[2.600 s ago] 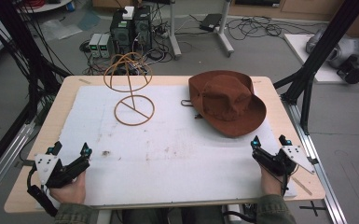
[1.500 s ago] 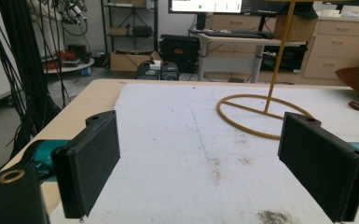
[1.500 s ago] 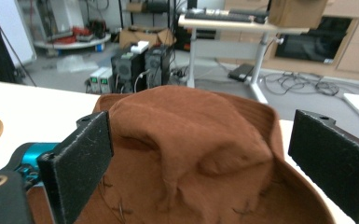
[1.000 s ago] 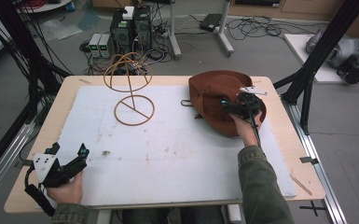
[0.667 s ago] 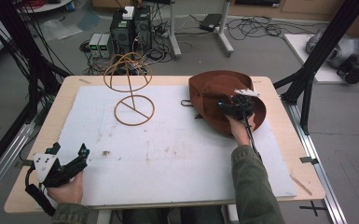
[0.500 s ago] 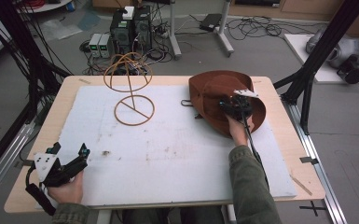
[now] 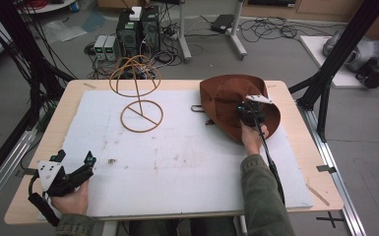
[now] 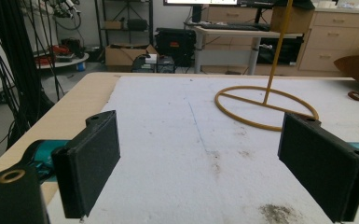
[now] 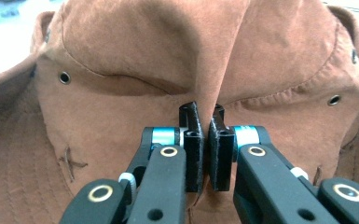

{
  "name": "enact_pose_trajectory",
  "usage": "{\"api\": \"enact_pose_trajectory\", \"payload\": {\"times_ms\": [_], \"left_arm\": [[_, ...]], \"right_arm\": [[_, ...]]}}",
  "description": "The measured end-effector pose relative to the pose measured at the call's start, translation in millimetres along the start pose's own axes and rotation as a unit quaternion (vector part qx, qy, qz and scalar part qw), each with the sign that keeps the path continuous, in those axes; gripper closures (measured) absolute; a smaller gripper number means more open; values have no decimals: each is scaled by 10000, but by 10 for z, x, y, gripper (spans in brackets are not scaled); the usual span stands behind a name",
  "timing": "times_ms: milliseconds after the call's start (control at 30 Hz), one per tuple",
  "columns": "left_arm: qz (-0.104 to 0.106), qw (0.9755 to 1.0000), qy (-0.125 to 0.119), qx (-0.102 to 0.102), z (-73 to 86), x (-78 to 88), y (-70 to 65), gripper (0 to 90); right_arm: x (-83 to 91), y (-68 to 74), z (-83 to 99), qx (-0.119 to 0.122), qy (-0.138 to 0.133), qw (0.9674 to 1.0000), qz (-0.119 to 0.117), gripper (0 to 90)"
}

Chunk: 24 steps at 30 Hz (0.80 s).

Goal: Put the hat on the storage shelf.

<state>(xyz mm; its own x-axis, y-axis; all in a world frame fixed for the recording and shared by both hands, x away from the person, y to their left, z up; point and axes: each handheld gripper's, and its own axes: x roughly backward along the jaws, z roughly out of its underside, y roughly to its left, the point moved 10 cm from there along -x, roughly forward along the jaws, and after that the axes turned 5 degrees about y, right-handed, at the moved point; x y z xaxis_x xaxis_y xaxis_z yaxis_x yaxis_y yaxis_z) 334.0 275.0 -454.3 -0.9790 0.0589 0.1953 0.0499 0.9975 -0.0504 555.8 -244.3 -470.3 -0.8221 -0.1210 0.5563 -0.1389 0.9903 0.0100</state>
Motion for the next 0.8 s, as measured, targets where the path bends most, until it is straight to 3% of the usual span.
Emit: {"api": "enact_pose_trajectory", "payload": {"times_ms": [233, 467, 500, 533, 600, 667, 700, 733, 767, 800], "left_arm": [[9, 10000, 7, -25, -3, 5, -3, 131], [17, 10000, 2, -13, -7, 7, -7, 131], [17, 10000, -7, -9, -9, 8, -8, 131], [15, 10000, -17, -7, -11, 10, -7, 131], [16, 10000, -17, -8, -13, 14, -6, 131], [12, 10000, -14, -2, -12, 16, -2, 131], [8, 10000, -18, 12, -13, 16, 0, 131], [11, 10000, -23, 36, -13, 16, 1, 131], [9, 10000, -20, 48, -12, 16, 3, 131], [8, 10000, -15, 55, -12, 17, 5, 131]], "right_arm": [[97, -49, -45, -218, -266, 9994, -65, 873], [312, -64, -227, -258, -814, 9963, -105, 872], [370, -59, -281, -294, -975, 9947, -121, 872], [478, -53, -374, -295, -1286, 9911, -176, 872], [521, -48, -409, -280, -1414, 9894, -194, 872], [664, -32, -518, -254, -1842, 9822, -272, 871], [778, -11, -601, -264, -2162, 9754, -353, 871], [817, -2, -625, -275, -2248, 9732, -393, 871], [817, -2, -625, -275, -2248, 9732, -393, 871], [862, 7, -653, -294, -2356, 9704, -437, 871]]}}
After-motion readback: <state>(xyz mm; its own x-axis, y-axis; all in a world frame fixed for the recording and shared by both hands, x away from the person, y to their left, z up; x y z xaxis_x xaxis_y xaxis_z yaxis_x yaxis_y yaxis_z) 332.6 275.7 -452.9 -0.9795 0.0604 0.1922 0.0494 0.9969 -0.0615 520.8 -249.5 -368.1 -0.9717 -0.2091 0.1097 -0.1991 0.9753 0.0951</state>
